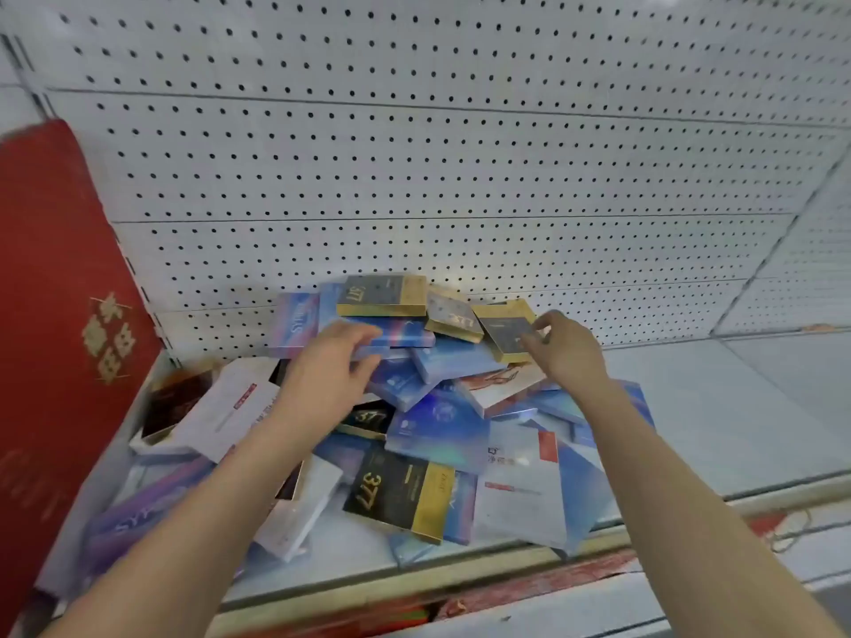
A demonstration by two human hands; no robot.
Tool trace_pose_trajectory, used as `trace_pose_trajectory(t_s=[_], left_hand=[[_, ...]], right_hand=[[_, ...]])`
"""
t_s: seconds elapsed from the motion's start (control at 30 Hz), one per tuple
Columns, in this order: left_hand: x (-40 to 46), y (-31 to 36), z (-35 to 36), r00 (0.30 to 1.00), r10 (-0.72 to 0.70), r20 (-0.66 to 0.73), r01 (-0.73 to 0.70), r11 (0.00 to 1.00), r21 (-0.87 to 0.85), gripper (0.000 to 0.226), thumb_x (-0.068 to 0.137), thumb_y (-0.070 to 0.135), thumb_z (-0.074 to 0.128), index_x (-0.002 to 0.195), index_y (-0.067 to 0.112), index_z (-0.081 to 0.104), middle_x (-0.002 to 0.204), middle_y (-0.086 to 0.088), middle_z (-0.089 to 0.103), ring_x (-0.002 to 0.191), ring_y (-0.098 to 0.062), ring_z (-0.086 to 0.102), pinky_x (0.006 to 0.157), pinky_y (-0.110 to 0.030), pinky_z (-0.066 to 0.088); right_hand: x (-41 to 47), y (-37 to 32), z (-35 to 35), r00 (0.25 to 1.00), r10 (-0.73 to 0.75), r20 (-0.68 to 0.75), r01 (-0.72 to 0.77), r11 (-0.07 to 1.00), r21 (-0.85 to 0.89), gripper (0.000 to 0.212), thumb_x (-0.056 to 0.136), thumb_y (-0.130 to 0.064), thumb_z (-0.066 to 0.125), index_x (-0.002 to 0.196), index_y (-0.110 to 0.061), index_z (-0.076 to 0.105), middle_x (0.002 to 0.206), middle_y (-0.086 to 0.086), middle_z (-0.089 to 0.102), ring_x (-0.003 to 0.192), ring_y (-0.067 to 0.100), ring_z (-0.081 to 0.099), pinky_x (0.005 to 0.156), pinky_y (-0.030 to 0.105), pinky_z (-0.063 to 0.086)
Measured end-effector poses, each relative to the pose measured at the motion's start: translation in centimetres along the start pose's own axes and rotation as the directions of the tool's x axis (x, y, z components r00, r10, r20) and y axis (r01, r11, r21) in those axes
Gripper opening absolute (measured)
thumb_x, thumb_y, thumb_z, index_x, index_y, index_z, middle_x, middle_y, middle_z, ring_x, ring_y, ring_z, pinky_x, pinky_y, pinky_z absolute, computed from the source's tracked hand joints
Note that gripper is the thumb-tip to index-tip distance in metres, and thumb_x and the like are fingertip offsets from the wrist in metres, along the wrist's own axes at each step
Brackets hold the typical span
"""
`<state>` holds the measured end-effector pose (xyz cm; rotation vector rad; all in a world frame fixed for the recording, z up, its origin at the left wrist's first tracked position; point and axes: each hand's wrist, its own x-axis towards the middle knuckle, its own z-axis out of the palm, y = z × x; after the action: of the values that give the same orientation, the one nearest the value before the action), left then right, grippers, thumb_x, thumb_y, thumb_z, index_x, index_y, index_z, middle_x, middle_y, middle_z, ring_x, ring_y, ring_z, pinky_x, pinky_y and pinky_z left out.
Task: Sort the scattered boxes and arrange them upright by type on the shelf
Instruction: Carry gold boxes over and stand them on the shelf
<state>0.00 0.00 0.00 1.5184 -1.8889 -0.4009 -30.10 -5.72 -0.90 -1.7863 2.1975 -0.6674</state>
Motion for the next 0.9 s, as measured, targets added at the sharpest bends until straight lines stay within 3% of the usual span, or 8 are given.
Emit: trace_pose_trajectory(t_s=[0.13, 0.2, 0.3, 0.4, 0.5, 0.6, 0.77, 0.9], left_hand=[[4.9, 0.3, 1.6, 1.000, -0.006, 0.024, -0.003, 0.937, 0.350, 0.054, 0.097, 0.038, 0.050, 0.146, 0.021, 0.036, 0.151, -0.005, 0.036, 0.138, -0.027, 0.033, 0.110, -0.040, 0.030], [6.6, -0.3, 3.3, 0.997, -0.032, 0.073, -0.002, 0.905, 0.425, 0.067, 0.096, 0.053, 0.043, 0.152, 0.021, 0.023, 0.157, -0.007, 0.026, 0.144, -0.029, 0.020, 0.116, -0.043, 0.023], [7.7, -1.5, 5.0, 0.989, -0.047, 0.137, -0.039, 0.827, 0.560, 0.084, 0.087, 0.071, 0.038, 0.154, 0.024, 0.017, 0.156, -0.008, 0.026, 0.144, -0.034, 0.018, 0.115, -0.048, 0.023], [7.6, -1.6, 5.7, 0.995, 0.019, 0.097, -0.077, 0.766, 0.638, 0.089, 0.078, 0.067, 0.060, 0.147, 0.017, 0.036, 0.136, -0.013, 0.047, 0.130, -0.037, 0.040, 0.104, -0.049, 0.034], [6.5, -1.3, 5.8, 0.994, 0.108, -0.036, -0.051, 0.709, 0.703, 0.069, 0.063, 0.032, 0.087, 0.125, 0.014, 0.061, 0.101, -0.012, 0.058, 0.093, -0.034, 0.057, 0.078, -0.041, 0.047], [5.4, -1.2, 5.9, 0.970, 0.210, -0.125, -0.070, 0.729, 0.681, 0.050, 0.061, 0.010, 0.085, 0.109, 0.014, 0.069, 0.090, -0.011, 0.056, 0.080, -0.032, 0.056, 0.063, -0.037, 0.046], [2.9, -0.3, 5.6, 0.942, 0.158, -0.296, 0.084, 0.744, 0.663, 0.049, 0.075, 0.016, 0.075, 0.121, 0.030, 0.064, 0.098, -0.007, 0.051, 0.094, -0.030, 0.044, 0.073, -0.039, 0.038], [0.8, -0.8, 5.7, 0.959, 0.066, -0.277, 0.149, 0.712, 0.686, 0.044, 0.089, 0.031, 0.065, 0.132, 0.036, 0.054, 0.084, -0.005, 0.060, 0.077, -0.030, 0.054, 0.062, -0.037, 0.040]], right_hand=[[1.6, 0.0, 1.2, 0.982, 0.155, 0.107, -0.135, 0.976, -0.169, 0.075, 0.086, -0.063, 0.058, 0.132, -0.005, 0.047, 0.128, 0.019, 0.052, 0.121, 0.037, 0.048, 0.093, 0.041, 0.042], [2.5, 0.4, 1.8, 0.963, 0.154, 0.221, -0.118, 0.979, -0.168, 0.074, 0.086, -0.069, 0.055, 0.122, -0.004, 0.053, 0.119, 0.016, 0.059, 0.113, 0.034, 0.056, 0.084, 0.036, 0.042], [3.9, 0.9, 1.9, 0.954, 0.107, 0.279, -0.080, 0.991, -0.107, 0.062, 0.085, -0.070, 0.056, 0.087, -0.008, 0.055, 0.093, 0.008, 0.063, 0.092, 0.028, 0.062, 0.076, 0.034, 0.046], [5.4, 1.5, 1.9, 0.963, 0.101, 0.249, -0.133, 0.984, 0.116, 0.048, 0.083, -0.060, 0.067, 0.069, -0.016, 0.052, 0.072, 0.004, 0.060, 0.075, 0.026, 0.061, 0.076, 0.039, 0.053], [6.7, 2.1, 2.2, 0.983, 0.095, 0.159, -0.146, 0.926, 0.349, 0.042, 0.086, -0.053, 0.064, 0.070, -0.018, 0.046, 0.069, 0.004, 0.055, 0.072, 0.029, 0.056, 0.072, 0.043, 0.052], [7.1, 2.2, 2.7, 0.991, 0.058, 0.117, -0.106, 0.877, 0.469, 0.038, 0.086, -0.053, 0.059, 0.076, -0.019, 0.043, 0.075, 0.008, 0.055, 0.070, 0.027, 0.052, 0.066, 0.040, 0.044], [7.1, 2.5, 3.4, 0.998, 0.062, 0.015, -0.060, 0.842, 0.537, 0.031, 0.094, -0.043, 0.053, 0.089, -0.014, 0.046, 0.076, 0.005, 0.055, 0.072, 0.027, 0.054, 0.070, 0.039, 0.045], [7.4, 2.8, 3.7, 0.997, 0.059, 0.057, -0.080, 0.841, 0.535, 0.030, 0.093, -0.047, 0.052, 0.087, -0.018, 0.047, 0.077, 0.005, 0.058, 0.074, 0.030, 0.058, 0.073, 0.041, 0.047]])
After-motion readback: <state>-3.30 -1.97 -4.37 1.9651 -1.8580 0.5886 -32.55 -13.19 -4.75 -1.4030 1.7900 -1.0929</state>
